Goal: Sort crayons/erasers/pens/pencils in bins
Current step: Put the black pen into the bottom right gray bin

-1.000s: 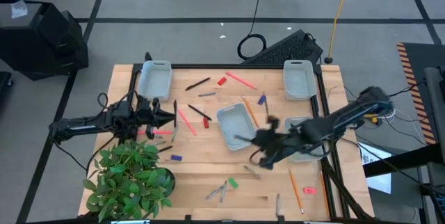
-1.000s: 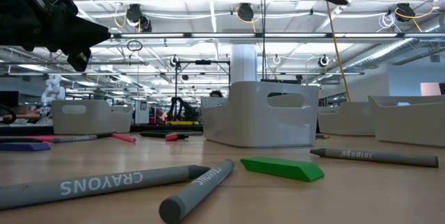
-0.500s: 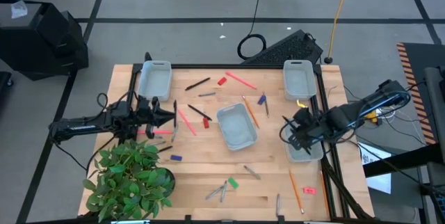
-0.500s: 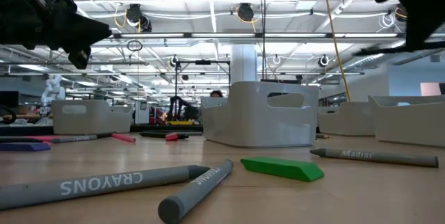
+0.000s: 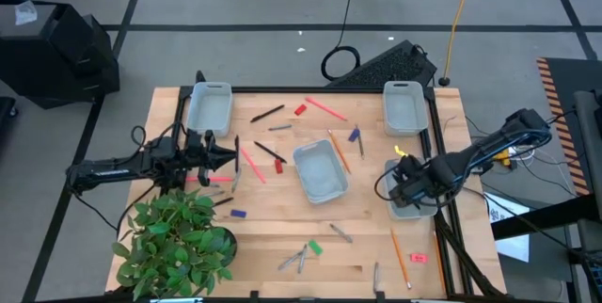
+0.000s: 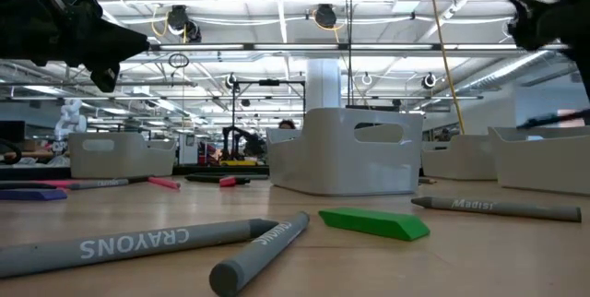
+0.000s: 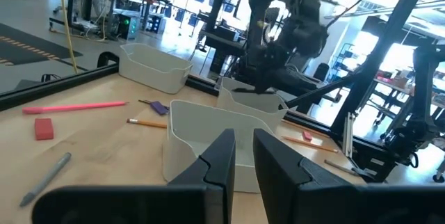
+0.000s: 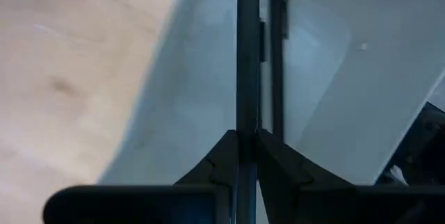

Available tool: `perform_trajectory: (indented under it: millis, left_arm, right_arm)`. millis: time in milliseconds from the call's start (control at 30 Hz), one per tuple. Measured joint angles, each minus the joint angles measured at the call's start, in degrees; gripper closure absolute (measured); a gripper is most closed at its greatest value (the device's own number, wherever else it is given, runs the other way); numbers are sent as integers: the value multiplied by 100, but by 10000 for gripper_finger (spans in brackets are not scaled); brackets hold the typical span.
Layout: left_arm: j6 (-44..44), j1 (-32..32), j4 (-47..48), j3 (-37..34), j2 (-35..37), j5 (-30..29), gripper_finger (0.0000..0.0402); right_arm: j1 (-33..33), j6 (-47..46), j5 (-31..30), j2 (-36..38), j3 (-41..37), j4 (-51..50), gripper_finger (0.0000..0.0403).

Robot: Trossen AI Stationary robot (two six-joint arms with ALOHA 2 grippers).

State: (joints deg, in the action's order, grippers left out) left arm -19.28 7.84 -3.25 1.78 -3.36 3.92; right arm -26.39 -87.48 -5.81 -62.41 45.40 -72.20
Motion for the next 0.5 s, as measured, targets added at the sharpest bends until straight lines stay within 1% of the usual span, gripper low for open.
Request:
perform_trajectory:
  millis: [133, 200, 233, 400, 500]
  left_arm:
    - [-41, 1, 3, 0, -1, 0, 346]
    - [-45, 2, 3, 0, 0, 0, 346]
    - [-49, 2, 3, 0, -2, 0, 346]
    - [-55, 0, 1, 0, -2, -2, 346]
    - [-53, 0, -31, 2, -11, 2, 346]
  right_arm:
    - [4, -129, 9, -1, -443, 480, 367]
    - [4, -143, -2, 0, -564, 731, 358]
    - [4, -163, -9, -38, -606, 703, 351]
    - [14, -90, -10, -37, -648, 834, 313]
    - [34, -18, -7, -22, -539, 764, 301]
